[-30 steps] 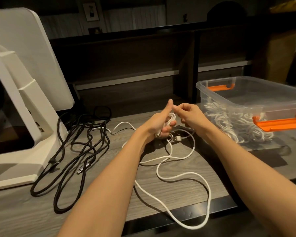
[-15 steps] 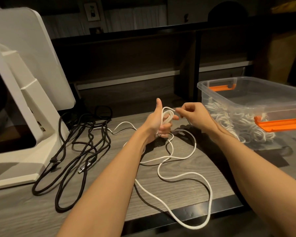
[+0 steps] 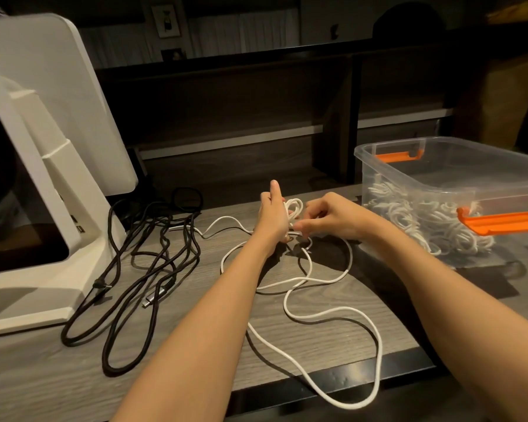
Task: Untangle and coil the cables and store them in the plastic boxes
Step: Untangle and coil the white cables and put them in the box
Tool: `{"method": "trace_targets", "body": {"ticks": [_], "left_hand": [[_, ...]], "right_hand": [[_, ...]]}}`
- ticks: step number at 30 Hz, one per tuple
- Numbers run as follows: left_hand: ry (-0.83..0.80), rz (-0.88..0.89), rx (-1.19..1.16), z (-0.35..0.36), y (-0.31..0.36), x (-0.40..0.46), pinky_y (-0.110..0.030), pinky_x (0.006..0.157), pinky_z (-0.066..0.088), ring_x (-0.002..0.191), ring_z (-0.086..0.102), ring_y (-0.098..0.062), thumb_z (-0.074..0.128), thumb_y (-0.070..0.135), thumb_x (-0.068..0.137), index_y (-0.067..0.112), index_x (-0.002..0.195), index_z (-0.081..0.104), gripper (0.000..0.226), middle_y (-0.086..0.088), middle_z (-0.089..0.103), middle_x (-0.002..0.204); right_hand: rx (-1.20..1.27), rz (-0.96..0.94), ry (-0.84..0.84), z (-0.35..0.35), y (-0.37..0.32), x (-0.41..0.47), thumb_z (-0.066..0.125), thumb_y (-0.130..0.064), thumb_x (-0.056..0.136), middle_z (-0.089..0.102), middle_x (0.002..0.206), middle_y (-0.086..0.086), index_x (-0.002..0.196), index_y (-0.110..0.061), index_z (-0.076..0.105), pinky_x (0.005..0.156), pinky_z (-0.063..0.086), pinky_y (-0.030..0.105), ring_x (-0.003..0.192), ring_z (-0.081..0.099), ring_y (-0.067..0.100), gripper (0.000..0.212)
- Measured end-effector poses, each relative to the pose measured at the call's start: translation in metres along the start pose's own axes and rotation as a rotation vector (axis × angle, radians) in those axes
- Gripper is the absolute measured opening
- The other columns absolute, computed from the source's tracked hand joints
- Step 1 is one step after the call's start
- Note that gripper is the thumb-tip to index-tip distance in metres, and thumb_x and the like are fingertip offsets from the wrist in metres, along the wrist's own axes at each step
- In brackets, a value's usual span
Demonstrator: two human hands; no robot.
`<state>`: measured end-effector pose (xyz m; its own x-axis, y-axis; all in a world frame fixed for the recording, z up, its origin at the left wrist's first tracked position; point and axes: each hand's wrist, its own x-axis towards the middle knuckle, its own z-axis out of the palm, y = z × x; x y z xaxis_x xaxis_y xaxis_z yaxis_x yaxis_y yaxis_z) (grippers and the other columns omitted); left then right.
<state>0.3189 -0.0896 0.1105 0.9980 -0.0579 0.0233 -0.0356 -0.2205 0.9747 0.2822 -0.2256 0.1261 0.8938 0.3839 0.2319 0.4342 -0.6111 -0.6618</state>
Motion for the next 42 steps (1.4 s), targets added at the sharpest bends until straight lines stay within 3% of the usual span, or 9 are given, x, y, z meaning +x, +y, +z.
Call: {"method": "trace_targets", "body": {"ticks": [5,12,16,19,24,29,35,39,42], "left_hand": [[0.111,0.060,0.073,-0.004,-0.005,0.004,-0.036,0.078,0.049,0.087,0.057,-0.021,0.039,0.033,0.104,0.016,0.092,0.055,0.027,-0.007,0.059,0.090],[0.031,0.193,0.235,-0.009,-0.005,-0.003,-0.024,0.053,0.036,0.064,0.049,-0.011,0.049,0.023,0.100,0.017,0.090,0.061,0.017,0.001,0.056,0.075],[-0.146,0.259,0.341,-0.008,-0.003,-0.008,-0.022,0.053,0.034,0.060,0.045,-0.011,0.044,0.018,0.101,0.020,0.074,0.054,0.029,0.001,0.052,0.068],[-0.244,0.214,0.277,-0.005,0.003,-0.014,-0.022,0.047,0.029,0.048,0.036,-0.012,0.041,0.025,0.104,0.017,0.066,0.046,0.039,0.000,0.043,0.058],[-0.220,0.078,0.066,0.001,0.009,-0.014,-0.014,0.034,0.025,0.030,0.035,-0.004,0.030,0.040,0.106,0.013,0.073,0.051,0.048,-0.001,0.042,0.053],[-0.186,0.032,-0.116,-0.002,0.007,-0.009,-0.019,0.036,0.026,0.036,0.036,-0.006,0.037,0.053,0.100,0.012,0.085,0.050,0.046,0.001,0.043,0.055],[0.070,0.002,-0.159,-0.007,0.000,0.000,-0.020,0.038,0.034,0.051,0.041,-0.011,0.058,0.039,0.095,0.014,0.100,0.049,0.028,-0.005,0.050,0.078],[0.235,0.077,-0.051,-0.007,-0.007,0.005,-0.024,0.049,0.040,0.058,0.047,-0.012,0.050,0.029,0.100,0.016,0.086,0.052,0.019,-0.001,0.051,0.073],[0.300,0.188,0.135,-0.008,-0.010,0.008,-0.024,0.057,0.040,0.063,0.048,-0.011,0.046,0.028,0.102,0.021,0.074,0.046,0.028,0.002,0.049,0.070]], "right_hand": [[0.082,-0.028,-0.034,0.000,-0.012,-0.003,0.065,-0.045,0.078,0.063,0.076,0.013,0.069,-0.023,0.073,0.074,0.045,0.041,0.073,0.054,0.025,0.024],[0.235,-0.021,0.033,-0.001,-0.017,-0.007,0.051,-0.024,0.097,0.067,0.081,-0.014,0.081,-0.012,0.072,0.093,0.037,0.018,0.089,0.060,-0.004,0.029],[0.197,0.016,0.117,0.000,-0.016,-0.007,0.045,-0.024,0.100,0.067,0.094,0.002,0.086,-0.009,0.068,0.080,0.035,0.012,0.083,0.058,-0.012,0.031],[0.169,0.040,0.228,0.002,-0.011,-0.005,0.048,-0.024,0.098,0.065,0.086,-0.004,0.088,-0.008,0.068,0.068,0.035,0.010,0.072,0.056,-0.014,0.027],[0.122,0.232,0.348,0.003,0.007,0.000,0.060,-0.037,0.090,0.052,0.062,0.000,0.073,-0.013,0.058,0.057,0.038,0.017,0.056,0.047,0.008,0.030],[0.062,0.248,0.200,0.005,0.007,0.001,0.058,-0.036,0.092,0.057,0.060,-0.002,0.070,-0.012,0.059,0.059,0.041,0.020,0.053,0.049,0.006,0.033],[-0.031,0.111,-0.028,0.003,0.000,0.000,0.060,-0.021,0.092,0.066,0.069,-0.004,0.087,-0.016,0.065,0.063,0.043,0.013,0.059,0.059,-0.003,0.010],[-0.083,0.053,-0.106,0.006,-0.005,0.000,0.059,-0.021,0.093,0.066,0.069,-0.009,0.100,-0.017,0.070,0.062,0.041,0.004,0.061,0.059,-0.007,0.013],[-0.108,0.003,-0.032,0.009,-0.009,0.002,0.061,-0.025,0.092,0.062,0.063,-0.007,0.087,-0.021,0.071,0.055,0.041,0.009,0.053,0.054,-0.004,0.012]]}}
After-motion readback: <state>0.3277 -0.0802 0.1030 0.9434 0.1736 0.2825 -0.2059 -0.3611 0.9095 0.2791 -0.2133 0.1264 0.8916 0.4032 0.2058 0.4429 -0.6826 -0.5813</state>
